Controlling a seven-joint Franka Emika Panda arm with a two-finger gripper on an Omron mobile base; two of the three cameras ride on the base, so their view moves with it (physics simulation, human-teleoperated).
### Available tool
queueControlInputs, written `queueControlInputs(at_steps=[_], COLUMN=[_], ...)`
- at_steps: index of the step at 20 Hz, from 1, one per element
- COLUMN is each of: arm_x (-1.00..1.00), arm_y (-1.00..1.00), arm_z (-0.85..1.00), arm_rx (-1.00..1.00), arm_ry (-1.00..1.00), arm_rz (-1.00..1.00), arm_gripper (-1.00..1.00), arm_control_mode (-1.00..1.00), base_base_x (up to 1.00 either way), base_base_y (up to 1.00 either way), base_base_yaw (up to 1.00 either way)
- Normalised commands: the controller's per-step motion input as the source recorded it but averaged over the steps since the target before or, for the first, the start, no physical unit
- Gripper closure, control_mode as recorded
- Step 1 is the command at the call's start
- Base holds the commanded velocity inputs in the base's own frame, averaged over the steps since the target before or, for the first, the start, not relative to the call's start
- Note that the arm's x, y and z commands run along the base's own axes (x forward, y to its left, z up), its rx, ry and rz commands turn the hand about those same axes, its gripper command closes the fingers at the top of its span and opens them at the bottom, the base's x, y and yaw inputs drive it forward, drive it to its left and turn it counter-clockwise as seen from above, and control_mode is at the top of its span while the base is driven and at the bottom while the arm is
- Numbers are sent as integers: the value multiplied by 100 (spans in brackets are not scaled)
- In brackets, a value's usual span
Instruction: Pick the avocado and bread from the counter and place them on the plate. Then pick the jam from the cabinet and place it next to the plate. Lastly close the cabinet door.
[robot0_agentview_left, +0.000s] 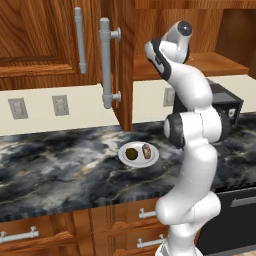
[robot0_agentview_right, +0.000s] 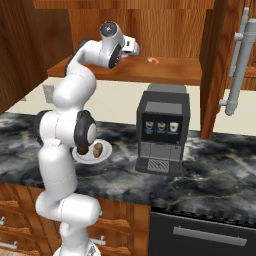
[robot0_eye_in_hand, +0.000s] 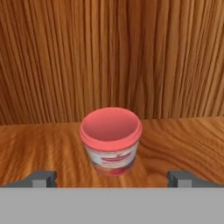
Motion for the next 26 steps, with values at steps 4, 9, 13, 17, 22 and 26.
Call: queueControlInputs(at_steps=[4,9,13,17,22,26], arm_x=[33,30,36,27,23,-1], arm_y=[-1,-1,-1,0,2,1], arm_z=[0,-4,-7,-6,-11,-12], arm_rx=[0,0,0,0,0,0], arm_ry=[0,0,0,0,0,0], arm_rz=[2,3,2,4,4,2], arm_gripper=[-100,-100,-100,-100,100,100], arm_control_mode=[-100,-100,-100,-100,-100,-100], base_base_x=[0,0,0,0,0,0], base_base_y=[0,0,0,0,0,0], base_base_yaw=[0,0,0,0,0,0])
